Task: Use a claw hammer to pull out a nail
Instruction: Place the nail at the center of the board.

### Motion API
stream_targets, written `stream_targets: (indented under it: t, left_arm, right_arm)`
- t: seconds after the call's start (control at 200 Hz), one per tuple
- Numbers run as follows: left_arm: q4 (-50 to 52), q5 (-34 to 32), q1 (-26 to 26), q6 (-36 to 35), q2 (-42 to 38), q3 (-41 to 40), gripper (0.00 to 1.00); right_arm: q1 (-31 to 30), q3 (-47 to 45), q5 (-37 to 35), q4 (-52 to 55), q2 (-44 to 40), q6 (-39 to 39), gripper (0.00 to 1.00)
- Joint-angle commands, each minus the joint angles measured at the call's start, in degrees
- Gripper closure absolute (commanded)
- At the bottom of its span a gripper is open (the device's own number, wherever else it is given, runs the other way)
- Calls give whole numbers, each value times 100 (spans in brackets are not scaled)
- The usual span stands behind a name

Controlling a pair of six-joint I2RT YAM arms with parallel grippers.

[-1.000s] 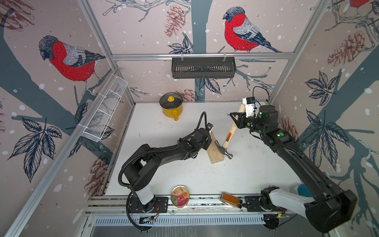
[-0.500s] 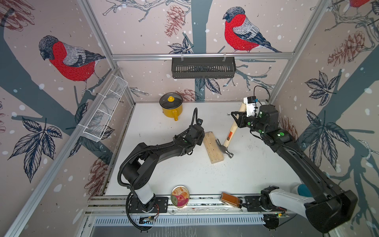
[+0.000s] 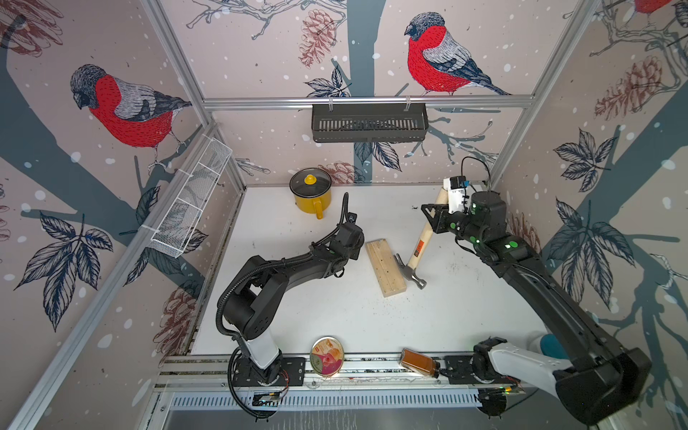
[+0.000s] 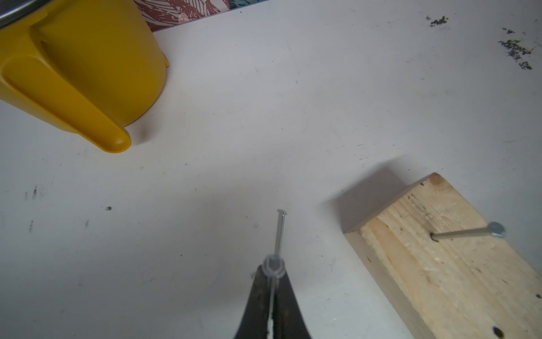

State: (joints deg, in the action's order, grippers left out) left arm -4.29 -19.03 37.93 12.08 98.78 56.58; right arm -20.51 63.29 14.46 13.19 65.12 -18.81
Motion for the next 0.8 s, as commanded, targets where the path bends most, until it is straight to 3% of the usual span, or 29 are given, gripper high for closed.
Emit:
stream_targets:
  t: [0.0, 0.795]
  left_arm:
    - [160, 78, -47, 145, 90, 29, 100]
    - [552, 601, -207, 285, 886, 618, 100]
  right_arm:
    - [-30, 17, -4, -417, -19, -63, 100]
    - [-198, 228, -152, -311, 201, 13, 100]
